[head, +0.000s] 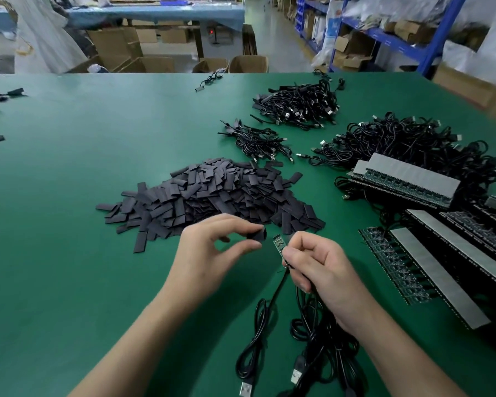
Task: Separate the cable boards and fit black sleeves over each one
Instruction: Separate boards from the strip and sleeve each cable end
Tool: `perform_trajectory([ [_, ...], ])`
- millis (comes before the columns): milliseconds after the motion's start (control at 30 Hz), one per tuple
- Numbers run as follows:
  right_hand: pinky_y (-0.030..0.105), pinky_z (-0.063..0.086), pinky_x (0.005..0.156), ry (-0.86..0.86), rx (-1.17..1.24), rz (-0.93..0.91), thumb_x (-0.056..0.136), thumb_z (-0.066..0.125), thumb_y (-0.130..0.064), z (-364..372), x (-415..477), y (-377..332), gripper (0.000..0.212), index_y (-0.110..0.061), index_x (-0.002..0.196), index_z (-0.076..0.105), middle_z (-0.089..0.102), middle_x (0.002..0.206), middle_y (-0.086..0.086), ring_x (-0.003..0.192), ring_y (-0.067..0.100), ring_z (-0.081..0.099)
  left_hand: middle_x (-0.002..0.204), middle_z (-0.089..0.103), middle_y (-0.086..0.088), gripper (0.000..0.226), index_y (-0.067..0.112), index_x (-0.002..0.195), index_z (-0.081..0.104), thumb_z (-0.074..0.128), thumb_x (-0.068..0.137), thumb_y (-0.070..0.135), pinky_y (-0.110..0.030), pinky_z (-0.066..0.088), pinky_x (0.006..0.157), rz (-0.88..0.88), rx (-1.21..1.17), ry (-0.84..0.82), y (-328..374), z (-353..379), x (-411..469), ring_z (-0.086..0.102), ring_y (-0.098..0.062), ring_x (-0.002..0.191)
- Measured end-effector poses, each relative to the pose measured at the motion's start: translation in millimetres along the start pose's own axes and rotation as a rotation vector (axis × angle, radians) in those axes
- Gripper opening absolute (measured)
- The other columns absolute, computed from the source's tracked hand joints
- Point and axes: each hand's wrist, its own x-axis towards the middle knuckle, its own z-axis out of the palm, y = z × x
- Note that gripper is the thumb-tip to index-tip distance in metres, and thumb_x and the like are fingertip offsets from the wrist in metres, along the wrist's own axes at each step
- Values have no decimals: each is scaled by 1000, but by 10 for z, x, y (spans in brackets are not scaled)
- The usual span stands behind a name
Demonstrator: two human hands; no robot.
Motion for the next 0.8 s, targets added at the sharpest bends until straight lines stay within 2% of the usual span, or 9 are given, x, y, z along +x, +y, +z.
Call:
perform_trajectory([
  [100,43,27,55,7,-76,-14,86,63,-45,11,-13,9,36,-13,74,54,38,54,0,54,19,30,97,75,20,19,30,98,82,84,81,22,-29,54,78,-47,-3,-24,-31,25,-143,71,-6,97],
  [167,46,24,56,16,-150,-16,85,62,-49,12,-17,23,38,-13,74,54,36,56,1,56,21,27,96,75,21,19,30,96,81,85,81,20,-31,54,79,-54,9,-30,-52,39,-208,70,-4,96],
  [367,24,25,50,16,-330,-17,85,61,-49,1,5,75,33,-21,71,54,36,52,-11,51,10,28,96,74,20,18,28,98,82,85,80,22,-31,55,78,-25,27,-15,-57,40,-224,70,-4,96],
  [600,25,26,51,-13,-394,-1,89,64,-44,-2,12,87,32,-19,71,54,36,52,-9,51,10,29,101,71,19,19,25,102,82,83,83,23,-35,58,81,44,97,-52,-69,-8,-229,69,-4,94],
  [700,23,27,51,-33,-440,11,96,69,-32,-7,3,91,31,-24,69,54,37,50,-11,50,8,31,102,69,18,19,28,104,81,82,85,25,-32,57,80,106,192,-67,-63,-36,-234,68,-3,93],
  [800,19,31,51,-43,-490,17,96,70,-27,-2,-10,82,32,-25,67,55,40,49,-12,50,6,33,103,69,15,18,27,106,80,79,87,26,-33,56,82,151,242,-92,-67,-48,-225,67,-6,94],
])
